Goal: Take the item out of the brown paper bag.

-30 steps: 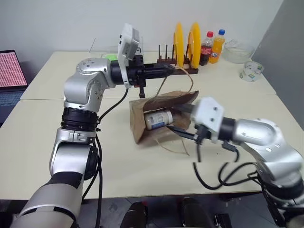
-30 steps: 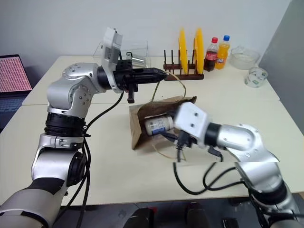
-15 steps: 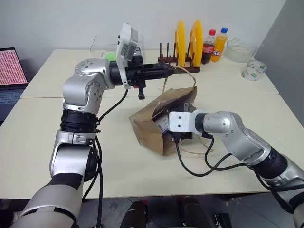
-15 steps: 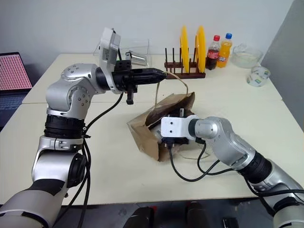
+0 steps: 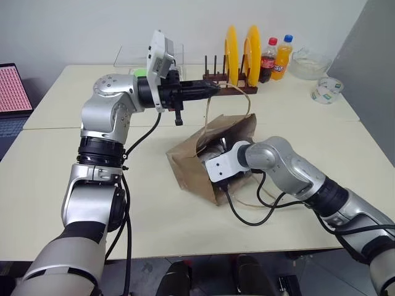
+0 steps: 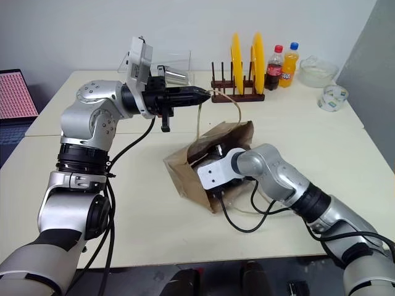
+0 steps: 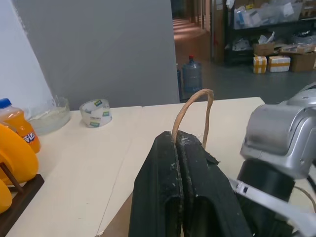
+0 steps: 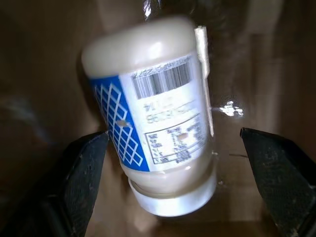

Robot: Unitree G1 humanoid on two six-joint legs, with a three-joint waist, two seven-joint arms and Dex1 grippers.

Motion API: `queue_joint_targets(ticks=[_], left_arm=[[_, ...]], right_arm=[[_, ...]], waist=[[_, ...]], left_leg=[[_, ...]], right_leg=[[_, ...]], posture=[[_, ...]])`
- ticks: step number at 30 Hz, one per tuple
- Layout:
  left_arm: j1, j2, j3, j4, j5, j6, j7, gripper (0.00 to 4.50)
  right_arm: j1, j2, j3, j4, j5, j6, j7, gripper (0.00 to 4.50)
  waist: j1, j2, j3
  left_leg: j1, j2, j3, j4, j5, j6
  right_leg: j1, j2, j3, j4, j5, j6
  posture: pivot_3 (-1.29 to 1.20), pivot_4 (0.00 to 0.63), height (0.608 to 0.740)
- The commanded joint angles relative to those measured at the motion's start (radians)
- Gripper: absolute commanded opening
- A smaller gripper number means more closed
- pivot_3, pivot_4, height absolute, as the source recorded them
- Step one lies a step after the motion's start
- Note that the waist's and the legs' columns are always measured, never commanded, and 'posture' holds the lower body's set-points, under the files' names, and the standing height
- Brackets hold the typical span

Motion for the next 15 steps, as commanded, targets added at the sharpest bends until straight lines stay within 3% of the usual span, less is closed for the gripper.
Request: queue_joint_targets(ticks=[1,5,8,10,15], left_arm=[[-0.017,0.011,0.012,-0.041,-0.004,-0.008,0.003,0.00],[-0.013,0.014,0.010,-0.045,-0.001,-0.009,0.003,0.00],[-0.012,0.019,0.007,-0.043,0.007,-0.016,0.003,0.00],[-0.010,0.023,0.007,-0.038,0.013,-0.025,0.000,0.00],[-0.013,0.025,0.007,-0.013,0.029,-0.048,0.001,0.00]], right_arm=[[-0.040,0.042,0.000,0.067,-0.072,-0.059,-0.026,4.47],[-0.045,0.084,-0.010,0.141,-0.111,-0.097,-0.032,4.47],[-0.032,0.100,-0.043,0.129,-0.098,-0.101,-0.023,3.94],[-0.023,0.102,-0.066,0.103,-0.085,-0.099,-0.007,3.23],[-0.003,0.108,-0.115,0.051,-0.063,-0.076,0.024,3.16]], waist=[[-0.002,0.000,0.000],[-0.009,0.000,0.000],[-0.012,0.000,0.000],[-0.013,0.000,0.000],[-0.014,0.000,0.000]], left_leg=[[0.000,0.000,0.000,0.000,0.000,0.000],[0.000,0.000,0.000,0.000,0.000,0.000],[0.000,0.000,0.000,0.000,0.000,-0.001],[0.000,0.000,-0.001,0.000,0.001,-0.001],[0.000,0.000,-0.001,0.000,0.001,-0.001]], right_leg=[[0.000,0.000,0.000,0.000,0.000,0.000],[0.000,0.000,0.000,0.000,0.000,0.000],[0.000,0.000,0.000,0.001,0.000,0.000],[0.000,0.000,0.000,0.001,0.000,0.000],[-0.001,0.000,0.000,0.001,0.000,0.000]], posture=[[0.00,0.150,0.740],[0.00,0.150,0.740],[0.00,0.150,0.740],[0.00,0.150,0.740],[0.00,0.150,0.740]])
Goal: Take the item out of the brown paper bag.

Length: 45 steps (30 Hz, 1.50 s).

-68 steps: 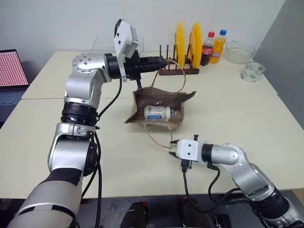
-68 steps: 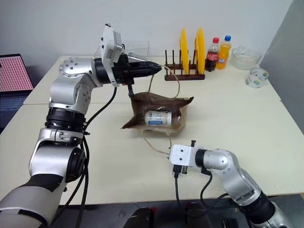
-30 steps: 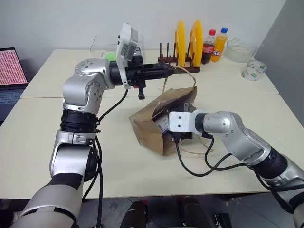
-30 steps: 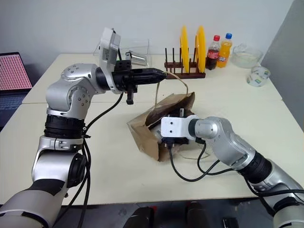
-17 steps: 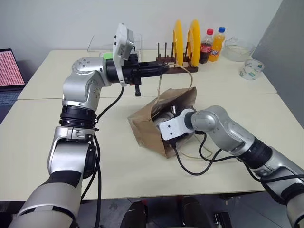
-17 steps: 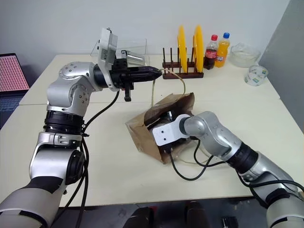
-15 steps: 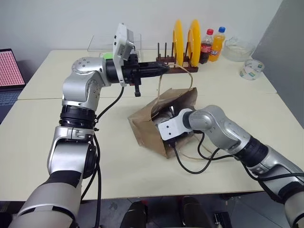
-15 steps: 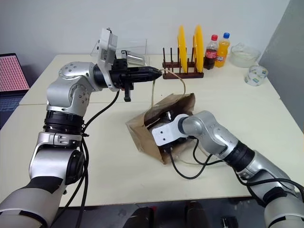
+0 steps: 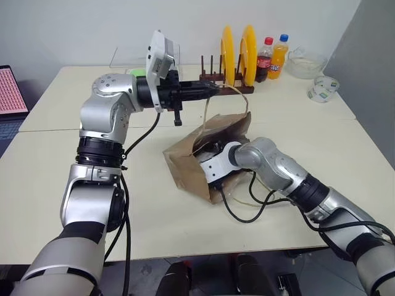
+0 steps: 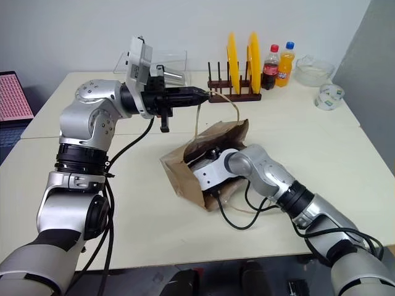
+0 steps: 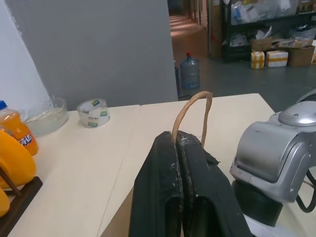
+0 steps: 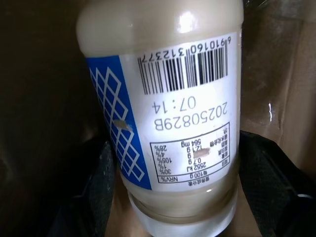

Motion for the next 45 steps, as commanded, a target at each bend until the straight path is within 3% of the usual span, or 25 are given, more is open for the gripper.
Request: queue_joint_targets(ticks=[1,14,25,32,40,41,45], left_arm=[[-0.016,0.012,0.007,0.000,0.015,-0.039,0.003,0.00],[-0.021,0.003,0.003,0.064,0.066,-0.116,0.010,0.00],[-0.029,-0.011,-0.002,0.117,0.096,-0.163,0.026,0.00],[-0.051,-0.029,-0.002,0.156,0.109,-0.186,0.027,0.00],[-0.064,-0.045,0.001,0.177,0.114,-0.205,0.031,0.00],[-0.066,-0.046,0.001,0.178,0.115,-0.207,0.030,0.00],[-0.085,-0.046,0.010,0.190,0.113,-0.208,0.031,0.00]], right_arm=[[0.006,0.014,-0.082,-0.097,0.045,0.031,0.026,3.16],[0.092,-0.058,-0.291,-0.427,0.262,0.264,0.207,3.16],[0.088,-0.021,-0.554,-0.609,0.679,0.555,0.243,3.16],[0.029,0.066,-0.764,-0.662,0.966,0.807,0.116,3.16],[-0.054,0.137,-1.067,-0.663,1.200,0.949,-0.187,3.16],[-0.060,0.133,-1.080,-0.660,1.216,0.949,-0.212,3.16],[0.077,-0.163,-1.112,-0.581,1.048,0.797,-0.193,3.16]], waist=[[0.000,0.000,0.000],[0.002,0.000,0.000],[0.003,0.000,0.000],[0.002,0.000,0.000],[0.003,0.000,0.000],[0.003,0.000,0.000],[0.014,0.000,0.000]], left_leg=[[0.000,0.000,0.000,0.000,0.000,0.000],[0.000,0.000,0.000,0.000,0.000,0.000],[0.000,0.000,-0.001,0.000,0.000,0.000],[0.000,0.000,-0.001,0.000,0.000,0.001],[0.000,-0.001,0.000,0.000,-0.001,0.001],[0.000,-0.001,0.000,0.000,-0.001,0.002],[0.000,-0.001,0.000,0.000,-0.002,0.004]], right_leg=[[0.000,0.000,0.000,0.000,0.000,0.000],[0.000,0.000,0.000,0.000,0.000,0.000],[0.000,0.000,0.000,0.000,0.000,0.000],[0.000,0.000,0.000,0.002,0.000,0.000],[-0.001,-0.001,0.000,0.004,0.000,0.000],[-0.002,-0.001,0.001,0.005,0.000,0.000],[-0.001,-0.001,0.000,0.005,0.000,0.000]], posture=[[0.00,0.150,0.740],[0.00,0.150,0.740],[0.00,0.150,0.740],[0.00,0.150,0.740],[0.00,0.150,0.740],[0.00,0.150,0.740],[0.00,0.150,0.740]])
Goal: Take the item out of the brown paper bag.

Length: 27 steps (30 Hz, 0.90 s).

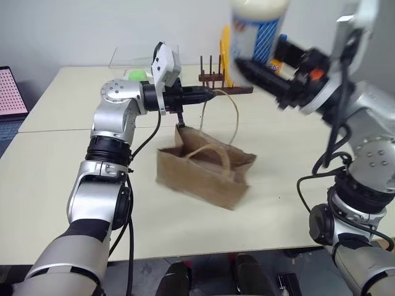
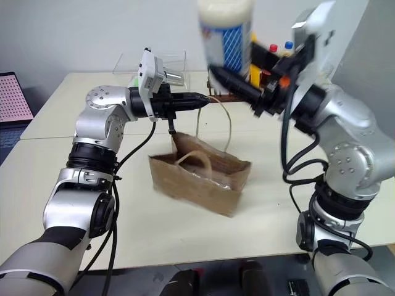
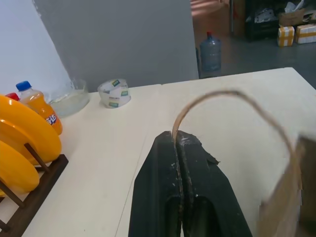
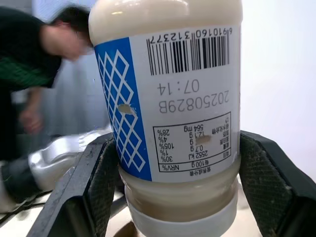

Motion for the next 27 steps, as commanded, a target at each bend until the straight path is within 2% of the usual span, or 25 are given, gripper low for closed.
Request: queue_joint_targets(ticks=[1,5,8,14,19,23,27], left_arm=[[-0.040,0.016,0.023,-0.009,-0.008,-0.015,0.006,0.00],[-0.048,0.026,0.031,0.008,-0.003,-0.027,0.012,0.00],[-0.038,0.028,0.030,0.003,-0.003,-0.031,0.013,0.00],[-0.014,0.024,0.026,-0.027,-0.009,-0.021,0.015,0.00],[-0.001,0.028,0.024,-0.044,-0.009,-0.016,0.013,0.00],[0.004,0.029,0.024,-0.050,-0.011,-0.013,0.012,0.00],[0.013,0.028,0.023,-0.063,-0.014,-0.004,0.010,0.00]], right_arm=[[0.119,-0.200,-0.048,0.050,-0.121,-0.145,0.005,3.16],[0.410,-0.436,0.088,0.143,-0.345,-0.376,0.048,3.16],[0.526,-0.492,0.195,0.244,-0.462,-0.505,0.029,3.16],[0.544,-0.522,0.423,0.458,-0.678,-0.702,0.024,3.16],[0.517,-0.537,0.481,0.528,-0.732,-0.772,0.073,3.16],[0.520,-0.541,0.469,0.539,-0.736,-0.781,0.098,4.47],[0.558,-0.560,0.404,0.496,-0.706,-0.761,0.120,4.47]], waist=[[0.011,0.000,0.000],[0.012,0.000,0.000],[-0.002,0.000,0.000],[-0.018,0.000,0.000],[-0.012,0.000,0.000],[-0.006,0.000,0.000],[-0.005,0.000,0.000]], left_leg=[[0.000,0.000,0.000,0.000,0.000,0.001],[0.000,-0.001,0.003,0.000,-0.001,0.001],[0.001,0.000,0.006,0.000,0.000,0.001],[0.004,0.001,0.010,0.000,0.000,0.002],[0.002,0.001,0.010,0.001,0.002,0.000],[0.002,0.001,0.009,0.001,0.002,0.000],[0.002,0.001,0.008,0.001,0.002,0.000]], right_leg=[[0.001,0.000,0.000,-0.001,0.000,0.000],[0.000,-0.001,0.001,-0.001,0.000,0.000],[0.000,0.000,0.003,0.000,0.000,0.000],[0.000,0.000,0.007,0.004,0.000,0.001],[0.000,0.000,0.006,0.002,0.000,0.001],[0.000,0.000,0.005,0.001,0.000,0.001],[0.001,0.000,0.005,0.001,0.000,0.001]], posture=[[0.00,0.150,0.740],[0.00,0.150,0.740],[0.00,0.150,0.740],[0.00,0.150,0.740],[0.00,0.150,0.740],[0.00,0.150,0.740],[0.00,0.150,0.740]])
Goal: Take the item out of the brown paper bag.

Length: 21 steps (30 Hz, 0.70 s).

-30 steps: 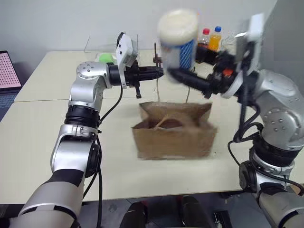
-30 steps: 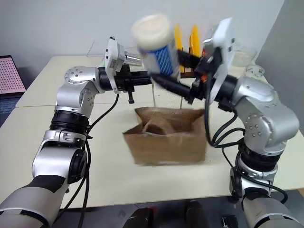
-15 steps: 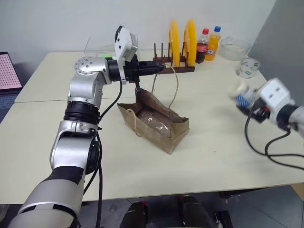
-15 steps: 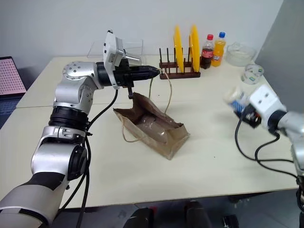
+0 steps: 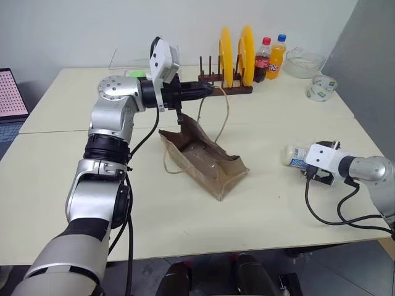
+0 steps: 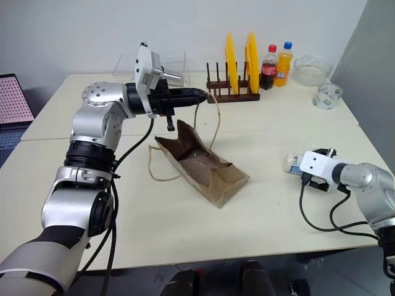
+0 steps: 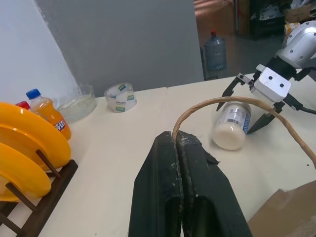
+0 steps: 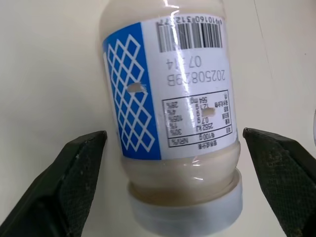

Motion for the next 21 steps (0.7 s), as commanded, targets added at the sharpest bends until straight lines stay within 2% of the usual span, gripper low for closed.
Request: queue_joint_targets(ticks=[1,6,9,11,13,15,18,21], left_arm=[[0.000,0.009,0.011,-0.048,-0.017,0.007,-0.002,0.00],[0.008,0.004,0.016,-0.060,-0.023,0.019,0.002,0.00],[0.016,0.005,0.013,-0.059,-0.015,0.011,0.006,0.00],[0.016,0.007,0.014,-0.054,-0.015,0.009,0.004,0.00],[0.015,0.018,0.009,-0.046,-0.009,0.011,-0.004,0.00],[0.009,0.033,0.004,-0.033,0.006,0.013,0.000,0.00],[0.000,0.047,0.005,-0.024,0.012,0.022,0.002,0.60],[0.006,0.077,0.017,-0.051,0.005,0.048,0.007,1.56]], right_arm=[[0.039,-0.047,-0.106,-0.072,0.048,0.020,0.029,4.47],[0.204,-0.033,-0.366,-0.323,0.213,0.187,0.073,4.47],[0.306,0.063,-0.521,-0.579,0.380,0.289,0.076,4.47],[0.347,0.144,-0.570,-0.750,0.484,0.357,0.038,4.47],[0.378,0.243,-0.548,-0.916,0.559,0.416,-0.041,4.47],[0.403,0.362,-0.418,-1.052,0.563,0.441,-0.162,4.47],[0.377,0.454,-0.282,-1.103,0.523,0.462,-0.277,4.50],[0.307,0.515,-0.179,-1.072,0.487,0.456,-0.357,4.50]], waist=[[0.001,0.000,0.000],[0.006,0.000,0.000],[0.006,0.000,0.000],[0.004,0.000,0.000],[0.005,0.000,0.000],[0.004,0.000,0.000],[0.003,-0.001,-0.001],[0.003,-0.001,-0.001]], left_leg=[[0.000,0.000,0.000,0.000,0.000,0.000],[-0.001,0.000,-0.001,0.000,0.000,0.001],[0.000,0.000,-0.001,0.000,-0.001,0.002],[0.000,0.001,-0.001,0.000,-0.001,0.003],[0.000,0.001,-0.001,0.001,-0.001,0.003],[0.000,0.001,-0.002,0.001,-0.001,0.003],[0.001,0.001,-0.002,0.001,-0.001,0.003],[0.001,0.000,-0.003,0.002,-0.001,0.003]], right_leg=[[0.000,0.000,0.000,0.000,0.000,0.000],[0.000,0.000,0.000,0.000,0.000,0.000],[0.001,0.000,-0.001,0.000,0.000,0.000],[0.001,0.000,-0.001,0.001,0.000,0.000],[0.001,0.000,-0.001,0.002,0.000,0.000],[0.001,0.000,-0.002,0.002,0.000,0.000],[0.001,0.001,-0.001,0.002,0.000,0.000],[0.001,0.000,-0.001,0.003,0.000,0.000]], posture=[[0.00,0.150,0.740],[0.00,0.150,0.740],[0.00,0.150,0.740],[0.00,0.150,0.740],[0.00,0.150,0.740],[0.00,0.150,0.740],[0.00,0.150,0.740],[0.00,0.150,0.740]])
